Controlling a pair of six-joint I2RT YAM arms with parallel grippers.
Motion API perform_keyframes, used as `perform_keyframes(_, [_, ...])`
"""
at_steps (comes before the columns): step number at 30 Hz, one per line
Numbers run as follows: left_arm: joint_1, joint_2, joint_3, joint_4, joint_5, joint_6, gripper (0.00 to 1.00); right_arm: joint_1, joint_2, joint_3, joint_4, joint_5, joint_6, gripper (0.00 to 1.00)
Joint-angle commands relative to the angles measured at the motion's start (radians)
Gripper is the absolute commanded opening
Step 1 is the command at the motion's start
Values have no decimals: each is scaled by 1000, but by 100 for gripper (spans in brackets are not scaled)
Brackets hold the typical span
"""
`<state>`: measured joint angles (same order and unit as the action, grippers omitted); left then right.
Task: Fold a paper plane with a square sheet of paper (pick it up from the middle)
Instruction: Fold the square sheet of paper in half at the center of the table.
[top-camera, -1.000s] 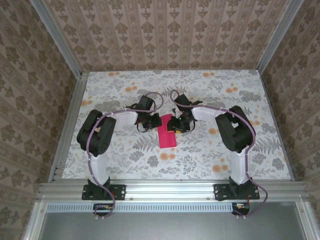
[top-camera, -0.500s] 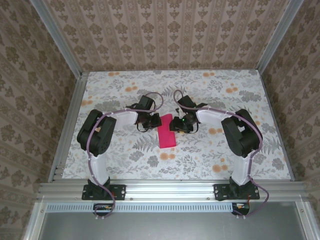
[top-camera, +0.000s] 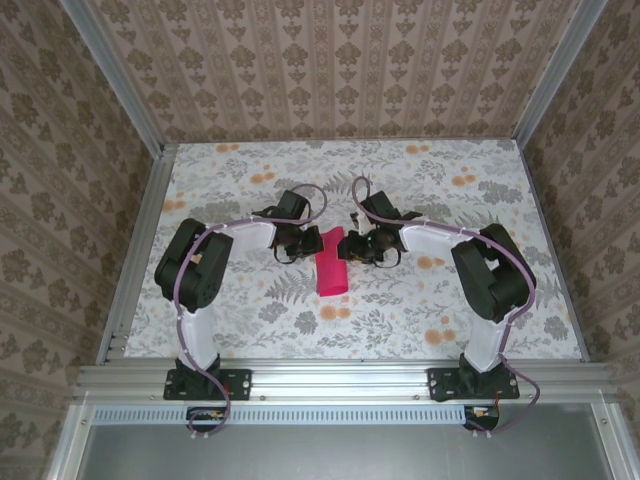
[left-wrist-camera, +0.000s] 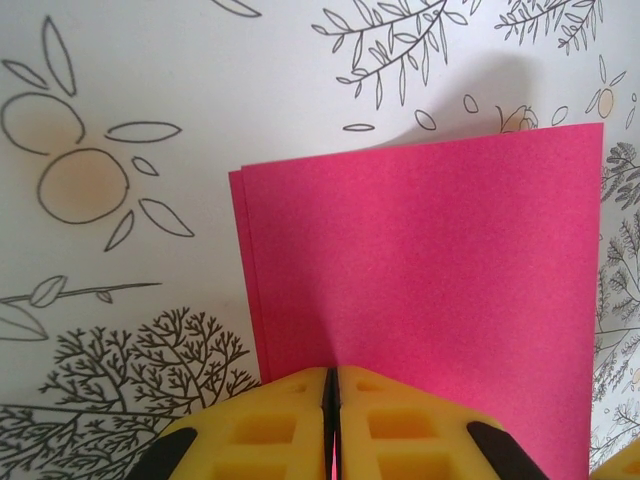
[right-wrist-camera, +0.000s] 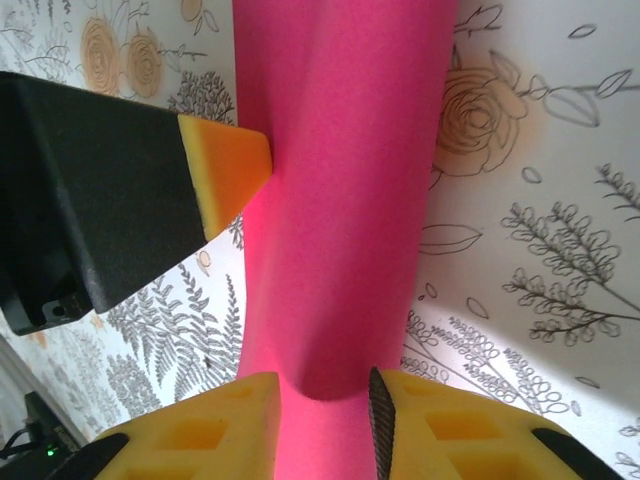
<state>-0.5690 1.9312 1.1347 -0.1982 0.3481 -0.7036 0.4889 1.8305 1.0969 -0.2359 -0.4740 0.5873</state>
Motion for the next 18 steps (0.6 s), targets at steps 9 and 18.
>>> perform_keyframes(9, [-11,55,0,-74,-23,9,11,5,-100,-26,86,-4,29,29])
perform_keyframes(18, [-11,55,0,-76,-23,10,11,36,-6,37,34,-34,21,27])
